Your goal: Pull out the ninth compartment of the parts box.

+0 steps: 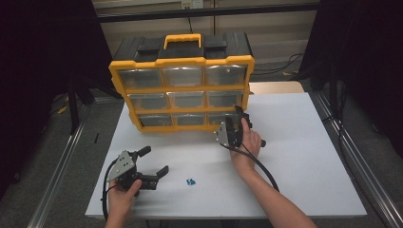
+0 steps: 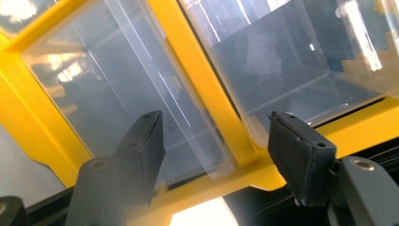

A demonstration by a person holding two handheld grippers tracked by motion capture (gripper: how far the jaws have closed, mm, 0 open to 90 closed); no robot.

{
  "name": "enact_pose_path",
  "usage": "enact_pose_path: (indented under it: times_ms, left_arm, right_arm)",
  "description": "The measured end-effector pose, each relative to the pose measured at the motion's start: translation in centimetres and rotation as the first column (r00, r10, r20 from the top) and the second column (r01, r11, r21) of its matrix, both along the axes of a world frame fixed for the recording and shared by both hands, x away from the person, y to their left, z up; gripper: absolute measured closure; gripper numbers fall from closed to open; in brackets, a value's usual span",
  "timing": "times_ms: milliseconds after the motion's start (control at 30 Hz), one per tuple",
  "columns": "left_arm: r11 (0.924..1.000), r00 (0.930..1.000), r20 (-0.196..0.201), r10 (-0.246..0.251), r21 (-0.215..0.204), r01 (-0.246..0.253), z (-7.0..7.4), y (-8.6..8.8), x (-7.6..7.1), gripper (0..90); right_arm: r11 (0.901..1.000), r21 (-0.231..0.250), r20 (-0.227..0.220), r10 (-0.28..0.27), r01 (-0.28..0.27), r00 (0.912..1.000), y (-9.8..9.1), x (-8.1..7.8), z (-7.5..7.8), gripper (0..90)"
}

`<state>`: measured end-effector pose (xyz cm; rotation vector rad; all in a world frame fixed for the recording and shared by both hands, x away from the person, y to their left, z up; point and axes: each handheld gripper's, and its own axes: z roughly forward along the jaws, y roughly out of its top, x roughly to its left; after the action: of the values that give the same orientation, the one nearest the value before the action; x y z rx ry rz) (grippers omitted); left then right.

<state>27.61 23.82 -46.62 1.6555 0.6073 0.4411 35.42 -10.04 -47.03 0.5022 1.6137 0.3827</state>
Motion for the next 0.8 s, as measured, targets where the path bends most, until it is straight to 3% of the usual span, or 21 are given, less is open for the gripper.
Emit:
enact_pose_path:
  times_ms: [33,200,233,400,433,600,633,700,800]
  left_arm:
    - [1.0000,1.0000,0.002,-0.002,0.003,0.002,0.00,0.02,0.02,1.4]
    - [0.9995,0.9997,0.014,-0.019,0.025,0.018,0.01,0.11,0.17,1.4]
    - [0.9995,0.9997,0.015,-0.019,0.025,0.019,0.02,0.11,0.17,1.4]
    - [0.9999,0.9999,0.010,-0.006,0.015,0.006,0.02,0.09,0.11,1.4]
    - [0.9999,0.9999,0.010,-0.007,0.014,0.007,0.01,0.08,0.12,1.4]
    - [0.9996,0.9999,0.007,0.009,0.027,-0.009,0.03,0.07,0.07,1.4]
    - [0.9996,0.9999,0.008,0.009,0.028,-0.009,0.03,0.06,0.07,1.5]
    - [0.9996,0.9999,0.008,0.010,0.027,-0.010,0.01,0.05,0.09,1.5]
    - [0.9996,1.0000,0.005,0.008,0.028,-0.008,0.00,0.03,0.11,1.5]
  right_arm:
    - [0.9973,-0.073,0.005,0.000,0.000,1.0000,-0.14,-0.01,0.12,37.4]
    - [0.9957,-0.093,0.012,0.004,-0.003,0.9999,0.14,-0.08,0.08,41.1]
    - [0.9907,-0.135,0.017,0.020,-0.017,0.9997,0.20,0.02,0.16,42.3]
    - [0.9868,-0.160,0.010,0.025,-0.023,0.9996,0.46,0.15,0.11,45.5]
    - [0.9810,-0.192,0.016,0.029,-0.025,0.9995,0.46,0.27,0.20,46.4]
    - [0.9792,-0.202,0.011,0.023,-0.021,0.9997,0.54,0.29,0.05,48.9]
    - [0.9709,-0.238,0.014,0.029,-0.024,0.9995,0.60,0.31,0.02,50.1]
    - [0.9661,-0.257,0.017,0.030,-0.025,0.9994,0.65,0.28,-0.10,51.2]
    - [0.9658,-0.258,0.017,0.029,-0.024,0.9994,0.68,0.29,-0.12,52.0]
